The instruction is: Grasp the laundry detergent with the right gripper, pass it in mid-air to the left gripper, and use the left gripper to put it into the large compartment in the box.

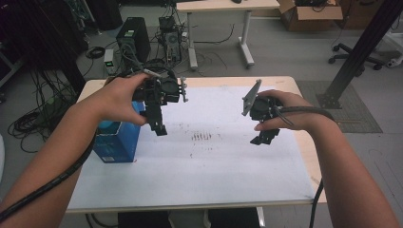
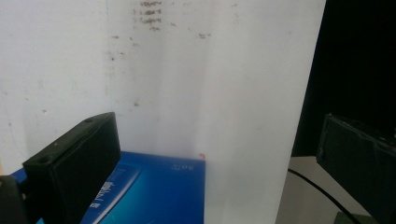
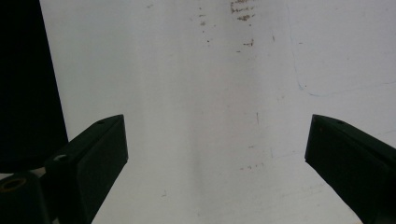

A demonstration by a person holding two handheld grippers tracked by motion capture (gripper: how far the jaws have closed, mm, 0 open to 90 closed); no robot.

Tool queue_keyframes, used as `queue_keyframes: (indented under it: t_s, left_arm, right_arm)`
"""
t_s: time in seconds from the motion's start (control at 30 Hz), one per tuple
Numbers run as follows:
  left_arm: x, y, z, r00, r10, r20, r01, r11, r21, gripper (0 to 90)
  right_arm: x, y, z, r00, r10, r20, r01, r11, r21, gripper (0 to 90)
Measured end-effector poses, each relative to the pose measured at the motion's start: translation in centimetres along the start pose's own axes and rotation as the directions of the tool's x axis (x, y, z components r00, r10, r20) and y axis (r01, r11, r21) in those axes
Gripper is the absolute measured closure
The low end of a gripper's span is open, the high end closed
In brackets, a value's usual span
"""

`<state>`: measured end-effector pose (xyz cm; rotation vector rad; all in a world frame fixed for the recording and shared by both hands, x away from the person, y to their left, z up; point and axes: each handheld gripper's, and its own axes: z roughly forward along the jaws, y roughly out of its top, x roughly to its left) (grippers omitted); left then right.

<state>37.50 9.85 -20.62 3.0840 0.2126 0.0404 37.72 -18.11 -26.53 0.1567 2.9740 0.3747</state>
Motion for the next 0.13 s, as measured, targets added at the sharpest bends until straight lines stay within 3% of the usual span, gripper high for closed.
queue_keyframes:
  t_s: [0.13]
  left_arm:
    - [0.08, -0.35, 0.64, 0.9996, -0.027, -0.004, 0.027, 0.9980, -0.057, 0.2]
  right_arm:
    - [-0.27, -0.20, -0.07, 0.9998, 0.017, 0.006, -0.017, 1.000, -0.019, 4.5]
